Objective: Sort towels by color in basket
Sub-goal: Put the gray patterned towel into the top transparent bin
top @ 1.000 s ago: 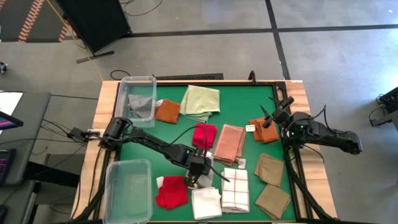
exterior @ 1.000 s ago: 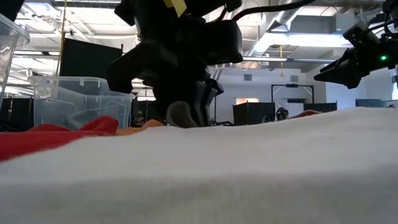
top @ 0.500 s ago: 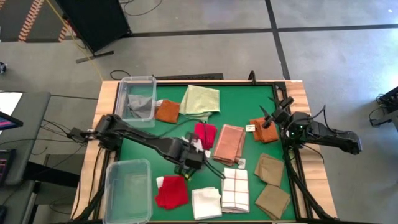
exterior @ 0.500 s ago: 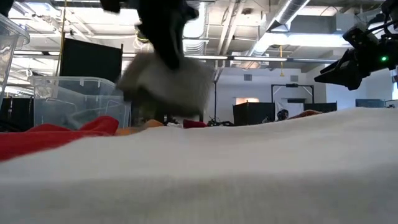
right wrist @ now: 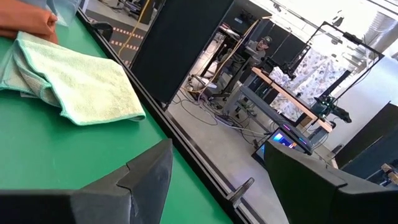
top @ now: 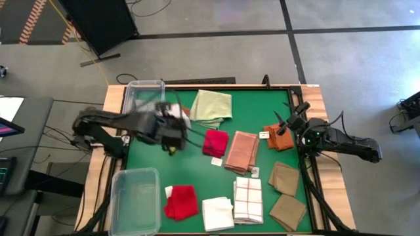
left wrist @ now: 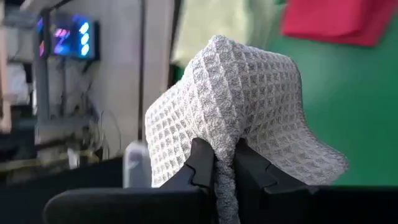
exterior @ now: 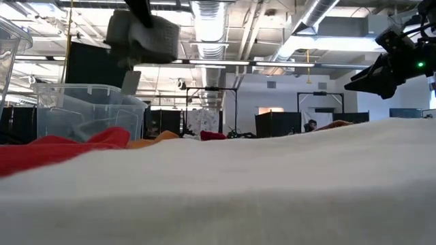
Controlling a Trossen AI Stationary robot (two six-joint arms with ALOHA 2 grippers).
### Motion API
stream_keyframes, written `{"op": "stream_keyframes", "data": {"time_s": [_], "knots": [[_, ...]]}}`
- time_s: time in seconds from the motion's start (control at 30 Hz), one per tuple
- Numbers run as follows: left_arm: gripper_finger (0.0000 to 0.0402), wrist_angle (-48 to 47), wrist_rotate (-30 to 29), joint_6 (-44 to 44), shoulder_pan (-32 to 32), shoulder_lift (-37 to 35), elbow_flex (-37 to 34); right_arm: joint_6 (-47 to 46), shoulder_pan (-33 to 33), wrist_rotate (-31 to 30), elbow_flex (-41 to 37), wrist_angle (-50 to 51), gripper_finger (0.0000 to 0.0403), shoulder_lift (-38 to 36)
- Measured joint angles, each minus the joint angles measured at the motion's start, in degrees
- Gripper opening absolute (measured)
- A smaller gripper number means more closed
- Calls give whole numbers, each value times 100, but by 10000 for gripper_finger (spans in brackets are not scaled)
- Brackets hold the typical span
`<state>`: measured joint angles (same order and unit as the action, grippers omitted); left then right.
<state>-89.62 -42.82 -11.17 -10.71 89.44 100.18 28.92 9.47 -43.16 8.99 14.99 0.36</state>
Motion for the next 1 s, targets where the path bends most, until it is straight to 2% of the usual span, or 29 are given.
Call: {"op": "stream_keyframes", "data": {"time_s": [0.3,0.57,0.77,1.0], "knots": [[23,-21,-260,-130,1157,-883,-61,1,-2,0,0,1,286,-2],[23,-41,-83,-54,2458,-1320,-833,1,0,0,0,1,286,-2],[26,-30,266,163,3306,-1484,-1707,1,0,0,0,1,286,-2],[27,520,1017,725,3828,-1486,-2518,-1,-2,0,0,1,286,-2]]}}
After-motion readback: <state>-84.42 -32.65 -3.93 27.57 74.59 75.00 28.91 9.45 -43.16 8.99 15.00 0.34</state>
